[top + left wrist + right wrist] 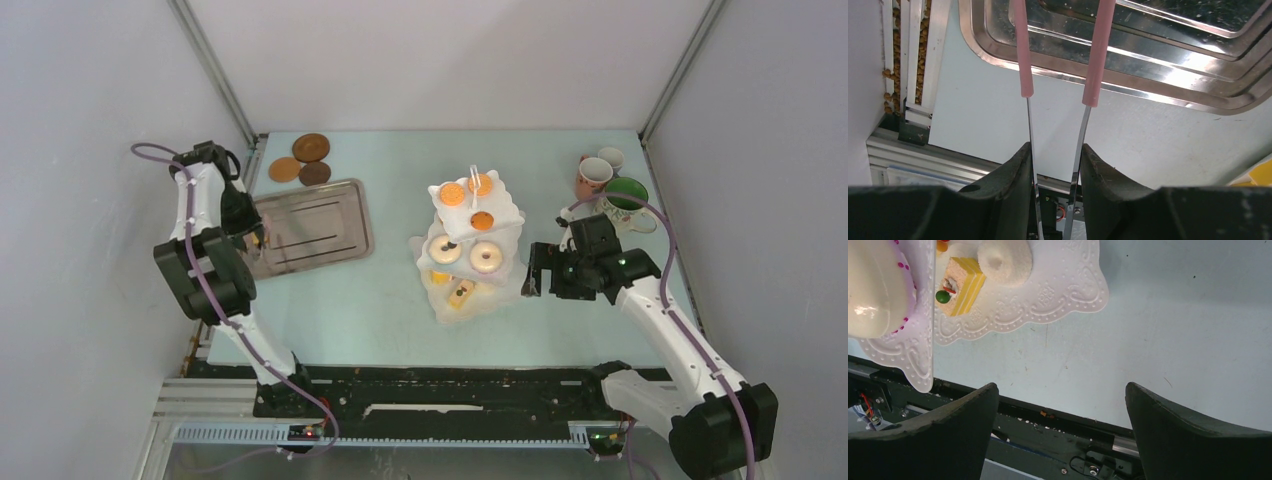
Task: Serve the afternoon tea
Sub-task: Adjust the dessert on the tray.
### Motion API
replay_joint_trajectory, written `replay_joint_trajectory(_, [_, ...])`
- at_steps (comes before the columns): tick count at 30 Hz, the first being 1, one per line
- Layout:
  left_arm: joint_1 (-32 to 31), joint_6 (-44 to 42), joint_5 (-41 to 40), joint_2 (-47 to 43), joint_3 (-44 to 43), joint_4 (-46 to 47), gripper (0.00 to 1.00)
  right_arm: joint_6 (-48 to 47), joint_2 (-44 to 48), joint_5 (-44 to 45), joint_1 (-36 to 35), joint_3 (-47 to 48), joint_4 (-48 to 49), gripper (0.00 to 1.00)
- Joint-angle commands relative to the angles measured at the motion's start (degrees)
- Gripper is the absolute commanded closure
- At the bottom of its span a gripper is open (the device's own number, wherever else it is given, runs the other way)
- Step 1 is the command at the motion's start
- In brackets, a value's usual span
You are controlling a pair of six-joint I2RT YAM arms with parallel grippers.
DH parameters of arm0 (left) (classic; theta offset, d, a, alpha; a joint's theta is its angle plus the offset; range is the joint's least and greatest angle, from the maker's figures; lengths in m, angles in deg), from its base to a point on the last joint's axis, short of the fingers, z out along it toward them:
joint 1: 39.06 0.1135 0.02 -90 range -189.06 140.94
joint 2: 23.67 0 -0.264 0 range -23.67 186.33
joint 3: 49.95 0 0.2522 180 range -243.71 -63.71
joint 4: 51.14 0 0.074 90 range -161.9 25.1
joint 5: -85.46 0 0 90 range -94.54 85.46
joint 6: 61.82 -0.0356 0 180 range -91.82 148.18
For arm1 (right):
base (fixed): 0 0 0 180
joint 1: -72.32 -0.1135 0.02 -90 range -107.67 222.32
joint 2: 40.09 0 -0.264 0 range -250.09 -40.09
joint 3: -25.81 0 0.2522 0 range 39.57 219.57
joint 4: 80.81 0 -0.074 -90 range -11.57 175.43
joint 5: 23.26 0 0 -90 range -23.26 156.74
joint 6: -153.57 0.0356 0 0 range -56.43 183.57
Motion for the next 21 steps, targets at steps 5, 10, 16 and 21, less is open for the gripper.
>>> replay_joint_trajectory(5, [-0.1, -2.6, -3.9, 1.9, -2.8, -1.7, 0.59, -0.6, -0.8, -0.2, -0.3, 0.2, 1.5, 0.0])
replay_joint_trajectory(10, [-0.1, -3.0, -2.9, 3.7, -3.8, -1.6, 0.59, -0.6, -1.0, -0.2, -0.3, 0.1, 1.4, 0.0])
replay_joint_trajectory(16, [0.1, -3.2, -2.0, 5.7, -4.4, -1.4, 0.61, -0.7, -1.1, -0.1, -0.3, 0.2, 1.4, 0.0])
replay_joint_trajectory(21, [0.3, -3.1, -1.2, 6.3, -4.5, -1.3, 0.63, -0.7, -1.2, -0.3, -0.3, 0.2, 1.4, 0.0])
